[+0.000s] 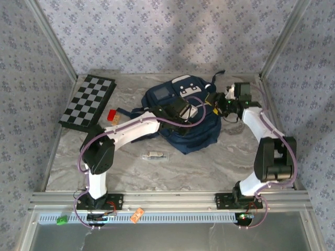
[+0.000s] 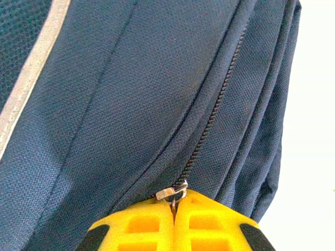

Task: Pack the student bag
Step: Unzip the student bag at the top-center of the table.

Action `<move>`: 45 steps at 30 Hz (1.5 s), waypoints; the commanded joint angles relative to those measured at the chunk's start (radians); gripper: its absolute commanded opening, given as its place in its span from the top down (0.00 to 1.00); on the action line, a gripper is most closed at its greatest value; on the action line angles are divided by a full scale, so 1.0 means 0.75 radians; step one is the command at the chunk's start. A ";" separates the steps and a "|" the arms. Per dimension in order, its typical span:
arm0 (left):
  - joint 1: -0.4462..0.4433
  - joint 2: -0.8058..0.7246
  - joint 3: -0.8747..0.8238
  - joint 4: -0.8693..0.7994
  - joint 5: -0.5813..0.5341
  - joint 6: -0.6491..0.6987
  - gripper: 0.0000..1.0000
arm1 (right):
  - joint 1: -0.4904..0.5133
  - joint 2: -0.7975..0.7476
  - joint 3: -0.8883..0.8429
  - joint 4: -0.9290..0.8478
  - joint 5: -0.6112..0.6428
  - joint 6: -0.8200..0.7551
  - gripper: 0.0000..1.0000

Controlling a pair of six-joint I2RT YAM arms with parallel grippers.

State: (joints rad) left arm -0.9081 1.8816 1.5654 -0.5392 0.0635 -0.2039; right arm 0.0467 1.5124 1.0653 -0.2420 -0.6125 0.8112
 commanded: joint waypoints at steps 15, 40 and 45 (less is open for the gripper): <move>0.008 -0.033 0.036 0.051 0.011 0.052 1.00 | 0.172 -0.099 -0.218 0.279 -0.004 0.334 0.94; 0.419 -0.458 -0.566 0.091 0.009 0.288 1.00 | 0.063 -0.045 -0.078 0.076 0.038 0.149 1.00; 0.487 -0.417 -0.554 0.252 -0.041 0.338 1.00 | 0.132 -0.044 -0.087 0.108 0.046 0.186 1.00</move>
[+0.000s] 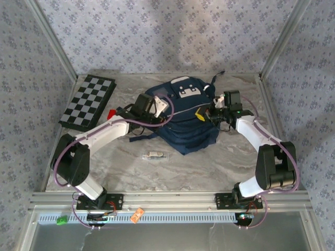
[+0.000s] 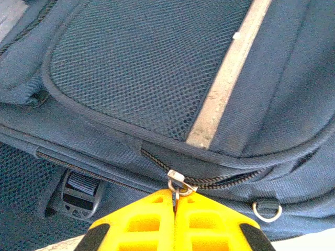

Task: Pack the student bag
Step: Unzip the student bag at the top-center of the table, then pick up the loose stationery from the bottom-center of the table.

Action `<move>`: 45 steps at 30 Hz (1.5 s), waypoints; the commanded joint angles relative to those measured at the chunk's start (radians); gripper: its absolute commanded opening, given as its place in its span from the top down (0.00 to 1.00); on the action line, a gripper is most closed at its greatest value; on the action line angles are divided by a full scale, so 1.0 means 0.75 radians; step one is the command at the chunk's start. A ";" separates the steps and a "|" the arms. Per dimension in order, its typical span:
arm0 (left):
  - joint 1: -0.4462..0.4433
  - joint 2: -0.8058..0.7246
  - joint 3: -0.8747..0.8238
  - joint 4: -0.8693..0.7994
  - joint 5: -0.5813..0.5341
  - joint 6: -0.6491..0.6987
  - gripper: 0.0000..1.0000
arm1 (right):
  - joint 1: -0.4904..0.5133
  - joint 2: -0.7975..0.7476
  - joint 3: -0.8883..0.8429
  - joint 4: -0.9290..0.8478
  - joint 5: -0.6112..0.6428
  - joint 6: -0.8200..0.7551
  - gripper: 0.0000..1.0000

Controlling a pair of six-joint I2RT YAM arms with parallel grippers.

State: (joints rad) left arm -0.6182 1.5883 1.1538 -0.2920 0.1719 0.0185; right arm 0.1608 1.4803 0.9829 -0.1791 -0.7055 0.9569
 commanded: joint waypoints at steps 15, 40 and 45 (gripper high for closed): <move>0.113 -0.225 -0.102 -0.179 0.044 -0.234 0.45 | 0.197 -0.280 0.033 -0.391 0.361 -0.401 0.49; 0.172 -0.911 -0.558 -0.488 -0.274 -1.026 0.30 | 1.165 0.427 0.466 -0.704 0.967 -1.263 0.10; 0.180 -0.925 -0.567 -0.503 -0.303 -1.046 0.28 | 1.164 0.558 0.520 -0.684 0.920 -1.329 0.07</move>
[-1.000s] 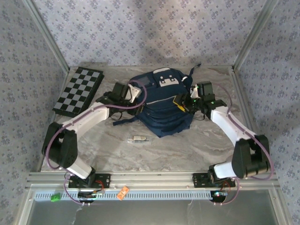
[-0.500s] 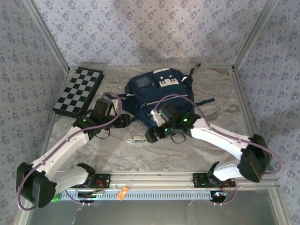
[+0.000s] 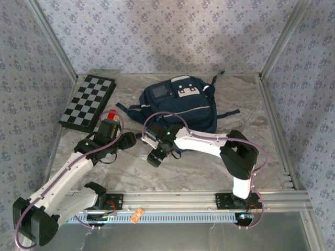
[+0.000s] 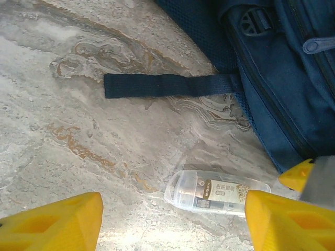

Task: Pack the student bag
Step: Pick up the loose stationery from the bottom-center of the table.

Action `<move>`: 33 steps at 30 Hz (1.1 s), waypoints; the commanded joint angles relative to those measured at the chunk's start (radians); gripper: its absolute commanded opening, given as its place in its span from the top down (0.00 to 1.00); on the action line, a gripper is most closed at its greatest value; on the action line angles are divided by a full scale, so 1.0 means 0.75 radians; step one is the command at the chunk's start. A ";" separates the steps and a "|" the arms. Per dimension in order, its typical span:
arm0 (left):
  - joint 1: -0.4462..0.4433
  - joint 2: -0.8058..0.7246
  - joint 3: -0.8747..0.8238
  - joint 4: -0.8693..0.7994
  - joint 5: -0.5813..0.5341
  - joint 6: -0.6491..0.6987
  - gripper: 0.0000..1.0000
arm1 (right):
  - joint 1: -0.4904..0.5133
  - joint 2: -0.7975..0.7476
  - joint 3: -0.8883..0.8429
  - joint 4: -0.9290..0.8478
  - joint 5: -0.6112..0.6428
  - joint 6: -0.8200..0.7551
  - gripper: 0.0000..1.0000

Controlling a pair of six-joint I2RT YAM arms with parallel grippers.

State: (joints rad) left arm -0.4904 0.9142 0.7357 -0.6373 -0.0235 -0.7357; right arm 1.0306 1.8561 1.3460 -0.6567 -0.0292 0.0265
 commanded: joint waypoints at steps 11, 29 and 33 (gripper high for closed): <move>0.033 -0.049 -0.028 -0.038 -0.080 -0.060 0.25 | 0.053 0.179 0.068 -0.016 0.057 -0.079 0.09; 0.050 -0.008 -0.026 -0.008 -0.053 -0.062 0.24 | 0.090 0.185 0.001 -0.028 0.143 0.040 0.43; 0.053 0.002 -0.019 -0.008 -0.045 -0.059 0.24 | 0.094 0.186 -0.001 -0.032 0.138 0.036 0.48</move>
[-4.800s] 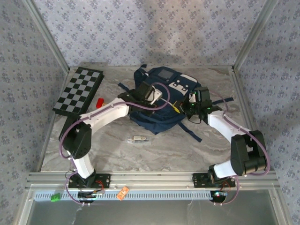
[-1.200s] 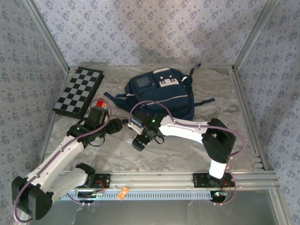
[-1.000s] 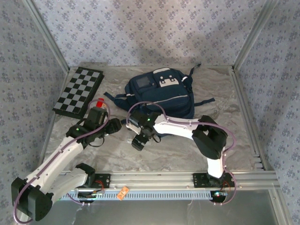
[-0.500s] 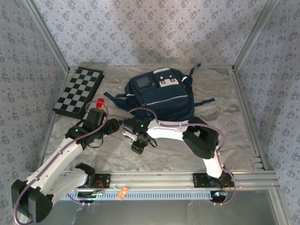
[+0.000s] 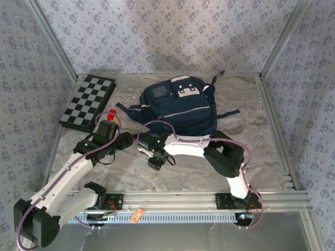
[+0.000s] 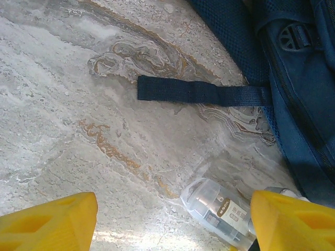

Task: Pack the student bag
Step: Pick up the loose stationery from the bottom-center of the table, then open the student bag at the top-center of the table.

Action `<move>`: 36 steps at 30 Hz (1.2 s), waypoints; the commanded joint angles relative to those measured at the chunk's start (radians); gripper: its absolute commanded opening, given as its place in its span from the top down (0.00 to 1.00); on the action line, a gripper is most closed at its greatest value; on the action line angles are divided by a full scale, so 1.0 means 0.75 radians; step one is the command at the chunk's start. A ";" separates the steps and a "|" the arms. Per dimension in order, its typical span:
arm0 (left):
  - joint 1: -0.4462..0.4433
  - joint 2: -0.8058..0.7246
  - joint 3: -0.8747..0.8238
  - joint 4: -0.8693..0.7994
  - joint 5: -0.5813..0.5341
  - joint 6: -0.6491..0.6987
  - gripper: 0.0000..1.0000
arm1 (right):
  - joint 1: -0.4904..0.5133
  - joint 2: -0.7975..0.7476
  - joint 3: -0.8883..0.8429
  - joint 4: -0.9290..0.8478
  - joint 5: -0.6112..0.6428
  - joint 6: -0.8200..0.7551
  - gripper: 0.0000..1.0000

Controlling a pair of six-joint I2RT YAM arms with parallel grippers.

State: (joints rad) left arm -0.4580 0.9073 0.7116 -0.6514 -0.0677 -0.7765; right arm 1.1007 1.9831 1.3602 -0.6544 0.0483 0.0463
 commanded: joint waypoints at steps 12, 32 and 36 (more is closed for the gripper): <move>0.022 0.019 0.100 -0.018 -0.045 0.067 0.23 | 0.002 -0.233 -0.119 -0.079 0.002 0.106 0.52; -0.375 0.654 0.545 0.431 -0.075 1.083 0.19 | -0.621 -1.048 -0.181 -0.695 -0.190 0.358 0.51; -0.459 0.819 0.631 0.471 -0.065 1.220 0.19 | -0.756 -1.059 -0.188 -0.736 -0.216 0.340 0.51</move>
State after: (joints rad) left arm -0.7773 1.4666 1.1271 -0.3443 -0.1257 -0.0170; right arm 0.5739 1.1976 1.2072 -1.1206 -0.0822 0.3000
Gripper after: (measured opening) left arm 0.812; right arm 0.492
